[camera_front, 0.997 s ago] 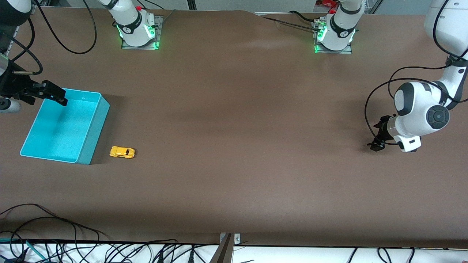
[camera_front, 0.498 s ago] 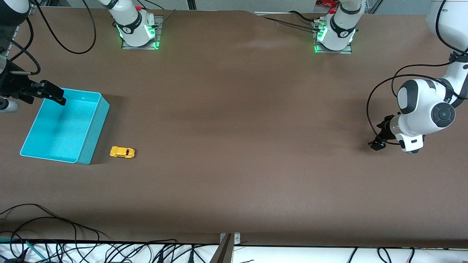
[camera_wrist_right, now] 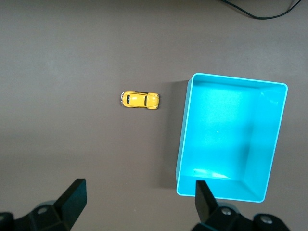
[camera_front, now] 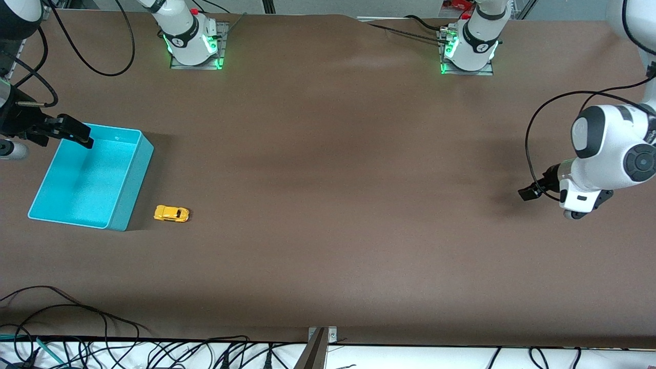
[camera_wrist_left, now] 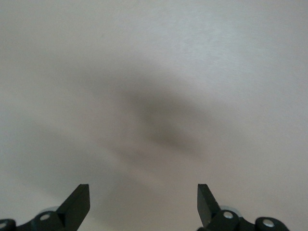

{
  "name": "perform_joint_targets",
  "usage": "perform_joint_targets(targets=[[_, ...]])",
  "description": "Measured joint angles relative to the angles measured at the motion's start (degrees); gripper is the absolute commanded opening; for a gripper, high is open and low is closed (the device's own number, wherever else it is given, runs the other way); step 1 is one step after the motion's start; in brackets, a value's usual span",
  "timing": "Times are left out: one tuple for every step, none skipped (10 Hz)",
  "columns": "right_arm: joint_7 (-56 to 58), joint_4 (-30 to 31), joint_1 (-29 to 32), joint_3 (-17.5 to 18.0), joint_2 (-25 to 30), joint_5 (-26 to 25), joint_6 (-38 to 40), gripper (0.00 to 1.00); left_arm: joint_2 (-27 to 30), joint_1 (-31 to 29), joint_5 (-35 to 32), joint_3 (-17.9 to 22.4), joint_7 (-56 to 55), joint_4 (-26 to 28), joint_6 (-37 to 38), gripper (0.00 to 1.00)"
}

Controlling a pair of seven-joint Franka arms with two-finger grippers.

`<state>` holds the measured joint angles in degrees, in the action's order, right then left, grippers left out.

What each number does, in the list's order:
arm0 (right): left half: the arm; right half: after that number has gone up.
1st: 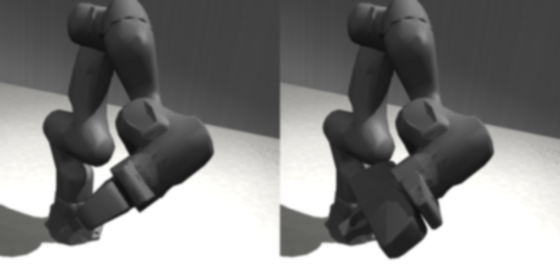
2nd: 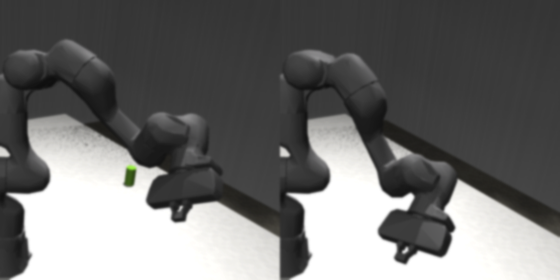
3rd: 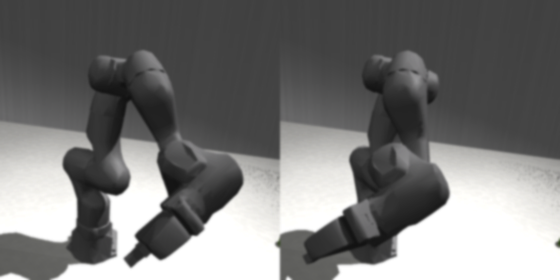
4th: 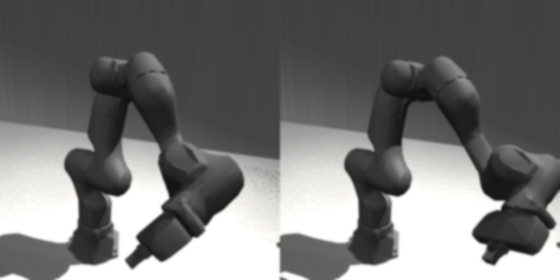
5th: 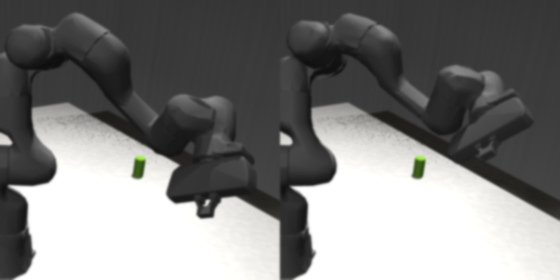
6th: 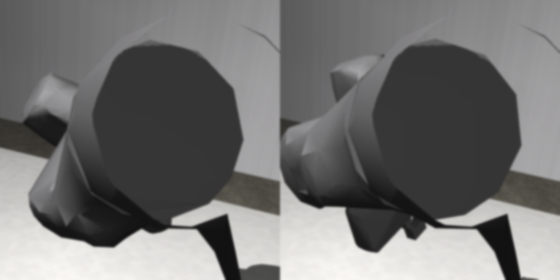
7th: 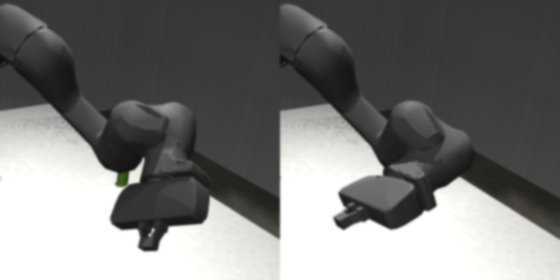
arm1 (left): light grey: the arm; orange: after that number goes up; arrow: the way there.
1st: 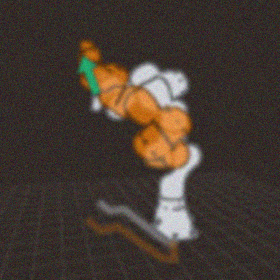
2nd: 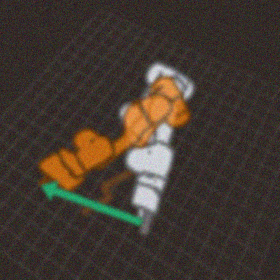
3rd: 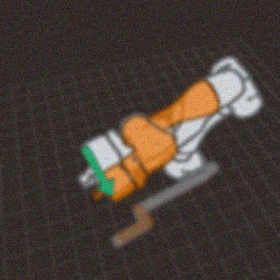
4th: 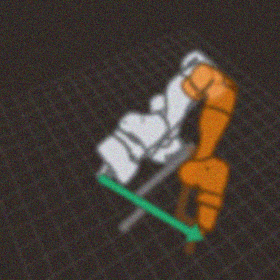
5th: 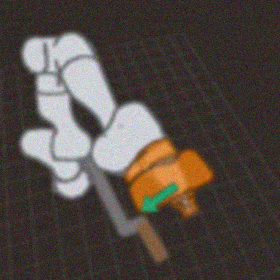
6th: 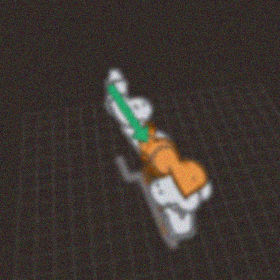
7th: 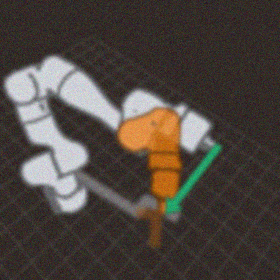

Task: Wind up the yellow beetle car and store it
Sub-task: 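Raise the left gripper while the right gripper moves toward the box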

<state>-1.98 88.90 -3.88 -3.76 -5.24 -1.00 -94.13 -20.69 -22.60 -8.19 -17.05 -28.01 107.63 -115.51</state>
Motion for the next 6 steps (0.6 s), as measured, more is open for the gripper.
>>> perform_joint_targets(targets=[[-0.01, 0.01, 0.00, 0.00, -0.35, 0.00, 0.01, 1.00, 0.47, -0.01, 0.01, -0.89, 3.08, -1.88, 1.95, 0.98], [-0.01, 0.04, -0.02, 0.00, -0.76, 0.00, 0.06, 1.00, 1.02, 0.01, 0.00, -1.91, 5.90, -3.16, 3.03, 0.99], [0.04, 0.07, -0.09, 0.04, -1.17, 0.00, 0.12, 1.00, 1.84, 0.03, 0.00, -2.79, 8.79, -3.80, 3.43, 0.99], [0.13, 0.09, -0.17, 0.12, -1.48, 0.00, 0.14, 1.00, 2.88, 0.03, 0.01, -3.43, 10.89, -4.04, 3.55, 1.00], [0.15, 0.13, -0.22, 0.28, -1.77, 0.06, 0.18, 1.00, 3.86, 0.02, 0.01, -4.05, 11.95, -4.09, 3.69, 1.00], [0.14, 0.17, -0.29, 0.40, -2.19, 0.24, 0.20, 1.00, 4.67, 0.03, 0.01, -4.81, 12.47, -4.10, 3.80, 1.00]])
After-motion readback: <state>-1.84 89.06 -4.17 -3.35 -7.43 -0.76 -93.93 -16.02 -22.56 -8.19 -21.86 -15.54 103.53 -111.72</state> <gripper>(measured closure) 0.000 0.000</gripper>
